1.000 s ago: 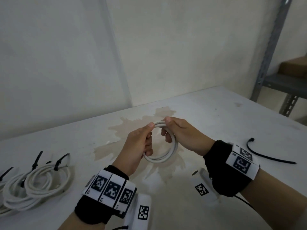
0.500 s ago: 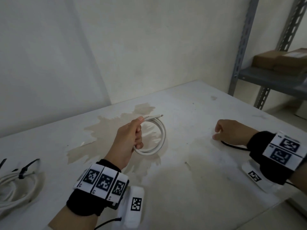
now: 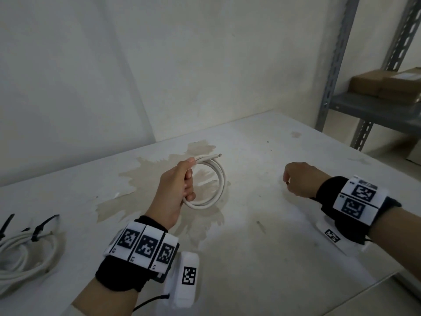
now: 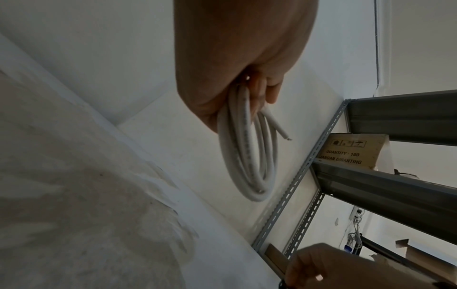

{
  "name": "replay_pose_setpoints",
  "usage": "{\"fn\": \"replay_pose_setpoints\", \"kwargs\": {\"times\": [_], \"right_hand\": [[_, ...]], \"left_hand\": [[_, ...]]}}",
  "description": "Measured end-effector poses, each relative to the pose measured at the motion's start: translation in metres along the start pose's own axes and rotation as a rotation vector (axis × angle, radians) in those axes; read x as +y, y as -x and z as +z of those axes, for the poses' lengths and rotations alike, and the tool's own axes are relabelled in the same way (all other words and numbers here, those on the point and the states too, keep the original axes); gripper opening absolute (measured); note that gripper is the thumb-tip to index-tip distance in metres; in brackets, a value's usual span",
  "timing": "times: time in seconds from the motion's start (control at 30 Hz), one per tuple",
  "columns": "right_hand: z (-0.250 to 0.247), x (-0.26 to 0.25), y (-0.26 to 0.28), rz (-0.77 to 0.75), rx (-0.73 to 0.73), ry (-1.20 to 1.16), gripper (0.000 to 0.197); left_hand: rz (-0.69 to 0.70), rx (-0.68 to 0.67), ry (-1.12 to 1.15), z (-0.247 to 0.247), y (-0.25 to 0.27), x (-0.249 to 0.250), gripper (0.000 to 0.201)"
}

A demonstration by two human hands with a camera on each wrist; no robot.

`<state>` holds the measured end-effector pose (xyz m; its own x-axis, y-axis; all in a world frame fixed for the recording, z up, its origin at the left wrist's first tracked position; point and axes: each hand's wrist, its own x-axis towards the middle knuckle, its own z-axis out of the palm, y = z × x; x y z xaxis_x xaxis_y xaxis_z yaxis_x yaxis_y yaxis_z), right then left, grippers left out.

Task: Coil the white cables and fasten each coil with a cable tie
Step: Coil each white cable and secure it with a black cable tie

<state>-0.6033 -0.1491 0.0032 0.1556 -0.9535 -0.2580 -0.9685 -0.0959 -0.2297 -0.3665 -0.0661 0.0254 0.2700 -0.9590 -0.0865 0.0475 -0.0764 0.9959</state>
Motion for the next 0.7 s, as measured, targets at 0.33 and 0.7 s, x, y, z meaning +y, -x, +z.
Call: {"fn": "replay_pose_setpoints", "kwargs": {"times": [0.33, 0.7], "right_hand": [[0.002, -0.081, 0.012, -0.411, 0.275, -0.417, 0.021], [0.019, -0.181, 0.033, -0.590, 0.395, -0.855, 0.025]], "left_hand": [[0.027, 0.117, 0.069, -0.043, 0.006, 0.006, 0.037], [0.075, 0.319, 0.104, -0.102, 0.020, 0.012, 0.032]]}}
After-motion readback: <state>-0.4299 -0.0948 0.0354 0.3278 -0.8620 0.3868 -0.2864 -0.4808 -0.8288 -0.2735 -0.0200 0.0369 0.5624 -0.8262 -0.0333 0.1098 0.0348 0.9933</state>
